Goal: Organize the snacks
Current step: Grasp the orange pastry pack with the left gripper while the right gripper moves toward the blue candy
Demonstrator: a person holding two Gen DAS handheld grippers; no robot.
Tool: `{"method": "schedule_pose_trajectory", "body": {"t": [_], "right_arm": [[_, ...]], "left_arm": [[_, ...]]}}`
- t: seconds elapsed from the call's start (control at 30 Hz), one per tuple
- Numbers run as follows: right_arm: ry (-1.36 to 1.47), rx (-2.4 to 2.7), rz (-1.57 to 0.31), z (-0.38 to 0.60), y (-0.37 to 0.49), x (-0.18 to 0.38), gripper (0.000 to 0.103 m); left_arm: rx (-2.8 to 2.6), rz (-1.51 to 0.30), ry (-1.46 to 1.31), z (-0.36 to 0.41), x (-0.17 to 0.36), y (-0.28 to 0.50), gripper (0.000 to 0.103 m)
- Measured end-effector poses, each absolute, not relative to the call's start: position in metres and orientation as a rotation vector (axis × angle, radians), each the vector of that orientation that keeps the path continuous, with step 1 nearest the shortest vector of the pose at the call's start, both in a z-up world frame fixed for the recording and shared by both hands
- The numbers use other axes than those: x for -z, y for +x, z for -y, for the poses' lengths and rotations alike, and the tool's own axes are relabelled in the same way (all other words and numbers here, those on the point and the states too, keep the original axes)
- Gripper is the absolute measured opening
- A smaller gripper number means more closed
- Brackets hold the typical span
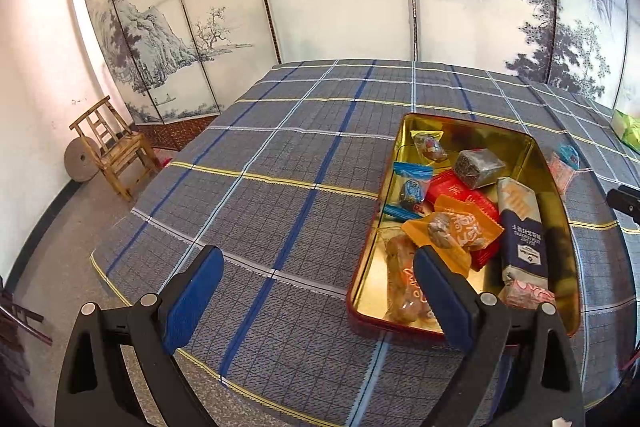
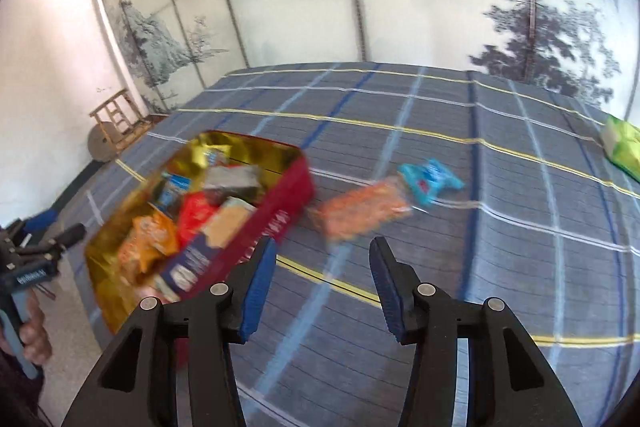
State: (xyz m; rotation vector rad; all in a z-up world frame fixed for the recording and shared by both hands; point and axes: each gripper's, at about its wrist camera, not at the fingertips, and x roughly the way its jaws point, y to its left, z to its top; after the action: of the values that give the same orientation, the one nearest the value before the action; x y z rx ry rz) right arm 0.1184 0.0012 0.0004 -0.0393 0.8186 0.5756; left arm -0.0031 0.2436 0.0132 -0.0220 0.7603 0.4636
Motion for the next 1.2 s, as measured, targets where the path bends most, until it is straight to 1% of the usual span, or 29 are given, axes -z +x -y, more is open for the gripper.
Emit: {"method": "schedule_pose_trajectory", "body": {"t": [0.17, 0.33, 0.5, 0.6, 0.67, 0.73, 0.8, 0.83, 1.03, 1.2], "right_arm": [[-0.049, -0.384, -0.873, 0.078, 0.128, 0.028, 0.050], [0.027, -0.303, -0.916, 0.138, 0.131, 0.048, 0.050], [0.093, -0.330, -0.901, 0.156, 0.132, 0.047, 0.050], [0.122, -0.361, -0.897, 0.157, 0.132, 0.047, 0.051], [0.127, -0.385, -0.887, 0.157, 0.129, 0.047, 0.053], [0.142, -0.396, -0.875, 0.158, 0.128, 0.046, 0.056], [0.164, -0.408, -0.864, 0.161, 0.127, 0.045, 0.056], [0.173, -0.413, -0.858, 0.162, 0.126, 0.045, 0.057], [0.198, -0.455, -0.834, 0.164, 0.123, 0.043, 0.059], [0.220, -0.481, -0.830, 0.166, 0.124, 0.044, 0.060]], "left_arm": [[-0.376, -0.747, 0.048, -0.212, -0.028, 0.006, 0.095], [-0.230, -0.752, 0.136, -0.171, -0.045, 0.027, 0.095], [-0.007, -0.814, 0.122, -0.129, -0.060, 0.072, 0.094], [0.121, -0.844, 0.172, -0.097, -0.061, 0.106, 0.093], [0.229, -0.872, 0.250, -0.071, -0.055, 0.128, 0.087], [0.282, -0.888, 0.365, -0.046, -0.045, 0.148, 0.083], [0.366, -0.944, 0.443, -0.026, -0.031, 0.168, 0.082], [0.405, -0.976, 0.459, -0.019, -0.024, 0.179, 0.079], [0.450, -1.113, 0.499, -0.017, 0.013, 0.237, 0.077], [0.432, -1.247, 0.472, -0.032, 0.044, 0.269, 0.071]]}}
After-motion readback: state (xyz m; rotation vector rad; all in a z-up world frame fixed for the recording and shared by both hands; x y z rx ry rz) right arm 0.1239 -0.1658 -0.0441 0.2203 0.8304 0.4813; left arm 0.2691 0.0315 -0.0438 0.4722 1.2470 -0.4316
